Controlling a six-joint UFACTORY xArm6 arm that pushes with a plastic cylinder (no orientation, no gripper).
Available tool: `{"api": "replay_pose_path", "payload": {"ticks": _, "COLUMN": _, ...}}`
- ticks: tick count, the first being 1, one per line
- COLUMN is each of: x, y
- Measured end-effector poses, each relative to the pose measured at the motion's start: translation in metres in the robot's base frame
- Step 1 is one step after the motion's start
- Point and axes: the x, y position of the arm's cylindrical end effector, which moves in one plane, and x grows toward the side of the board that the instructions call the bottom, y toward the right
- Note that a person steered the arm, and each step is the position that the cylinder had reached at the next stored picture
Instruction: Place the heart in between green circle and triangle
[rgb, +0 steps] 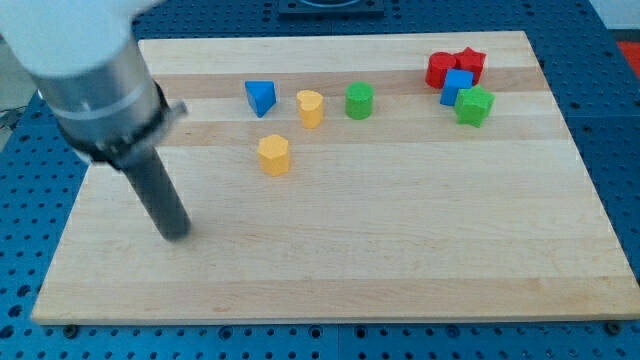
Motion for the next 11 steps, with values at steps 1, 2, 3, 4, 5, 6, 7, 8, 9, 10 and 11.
{"api": "replay_pose_path", "payload": {"ticks": 1, "x": 0.016, "y": 0.079}}
{"api": "replay_pose_path", "payload": {"ticks": 2, "x": -0.003, "y": 0.155}}
{"api": "replay_pose_path", "payload": {"ticks": 3, "x": -0.022, "y": 0.165}}
{"api": "replay_pose_path", "payload": {"ticks": 4, "x": -0.111, "y": 0.137}}
{"api": "replay_pose_path", "payload": {"ticks": 5, "x": -0.115, "y": 0.129}}
{"api": "replay_pose_path", "payload": {"ticks": 6, "x": -0.157, "y": 0.129}}
{"api": "replay_pose_path", "payload": {"ticks": 7, "x": -0.157, "y": 0.129}}
{"api": "replay_pose_path", "payload": {"ticks": 8, "x": -0.157, "y": 0.129}}
{"api": "replay_pose_path", "payload": {"ticks": 9, "x": -0.16, "y": 0.129}}
{"api": "replay_pose_path", "payload": {"ticks": 10, "x": -0.155, "y": 0.129}}
{"api": "replay_pose_path", "payload": {"ticks": 11, "x": -0.148, "y": 0.129}}
